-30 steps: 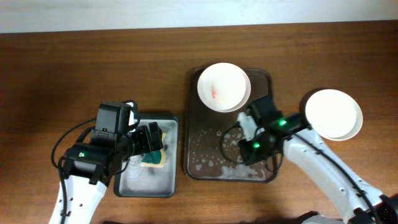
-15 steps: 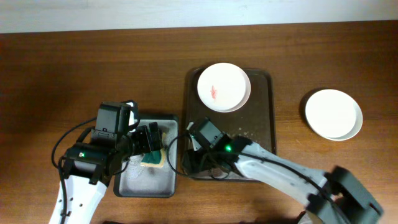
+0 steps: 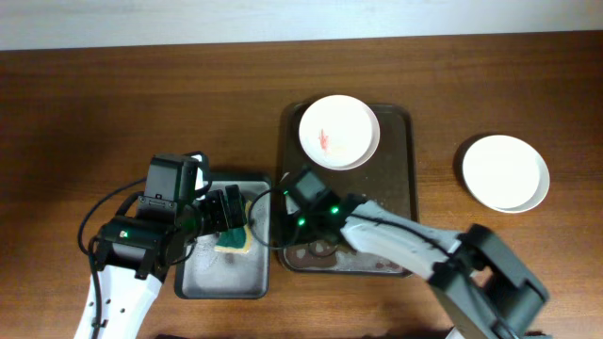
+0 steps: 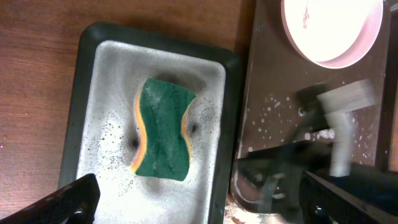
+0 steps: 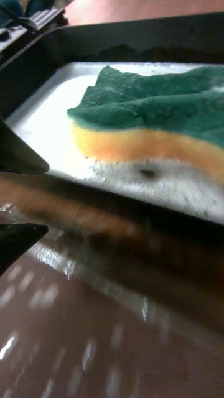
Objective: Clean dirty plates on tray and stack at the side
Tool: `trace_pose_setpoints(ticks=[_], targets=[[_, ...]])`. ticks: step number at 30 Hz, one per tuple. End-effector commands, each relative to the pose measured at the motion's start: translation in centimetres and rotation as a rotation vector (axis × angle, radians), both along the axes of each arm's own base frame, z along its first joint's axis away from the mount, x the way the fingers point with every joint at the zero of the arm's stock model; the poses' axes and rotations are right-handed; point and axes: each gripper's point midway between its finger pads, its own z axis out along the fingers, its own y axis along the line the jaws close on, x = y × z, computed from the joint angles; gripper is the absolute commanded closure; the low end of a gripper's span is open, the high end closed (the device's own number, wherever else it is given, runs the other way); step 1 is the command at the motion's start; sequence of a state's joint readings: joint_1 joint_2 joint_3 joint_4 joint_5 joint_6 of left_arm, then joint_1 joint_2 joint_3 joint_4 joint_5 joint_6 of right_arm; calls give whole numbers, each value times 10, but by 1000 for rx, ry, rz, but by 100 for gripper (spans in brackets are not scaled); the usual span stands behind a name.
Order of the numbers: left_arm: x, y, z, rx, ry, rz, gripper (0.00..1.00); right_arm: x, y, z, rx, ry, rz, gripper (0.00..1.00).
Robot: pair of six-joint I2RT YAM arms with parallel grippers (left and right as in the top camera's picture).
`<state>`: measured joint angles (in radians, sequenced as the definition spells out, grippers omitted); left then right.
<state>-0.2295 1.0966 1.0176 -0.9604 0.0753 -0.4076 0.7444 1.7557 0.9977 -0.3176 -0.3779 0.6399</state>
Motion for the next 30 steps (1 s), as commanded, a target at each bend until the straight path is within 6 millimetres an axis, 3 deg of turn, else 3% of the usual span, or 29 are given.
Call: trace_pose_setpoints(ticks=[1, 3, 6, 9, 11, 13, 14, 18, 20, 24, 30], targets=[[2, -1, 7, -8, -20, -5, 1, 29, -28, 73, 84, -167, -27, 72], [1, -2, 7, -15, -18, -9, 1, 33, -55, 120, 120, -265, -60, 68], [-1, -8, 7, -46, -11, -28, 1, 15, -89, 169, 141, -362, -82, 65], [0, -8, 3, -34, 2, -34, 0, 0, -119, 178, 65, -390, -128, 63], [5, 6, -11, 67, 16, -8, 10, -12, -134, 176, 11, -390, -130, 63], [20, 16, -35, 176, 38, 24, 96, -19, -140, 169, -24, -361, -131, 63], [27, 14, -47, 182, 53, 22, 100, -21, -141, 166, -33, -346, -129, 63], [69, 3, -98, 205, 67, -13, 100, -24, -143, 157, -58, -306, -123, 63], [83, -1, -124, 211, 87, -18, 100, -24, -142, 154, -64, -296, -121, 63], [97, -4, -155, 234, 99, -48, 100, -21, -143, 151, -78, -295, -127, 63], [125, 8, -167, 317, 13, 1, 100, -20, -144, 149, -88, -290, -129, 63]])
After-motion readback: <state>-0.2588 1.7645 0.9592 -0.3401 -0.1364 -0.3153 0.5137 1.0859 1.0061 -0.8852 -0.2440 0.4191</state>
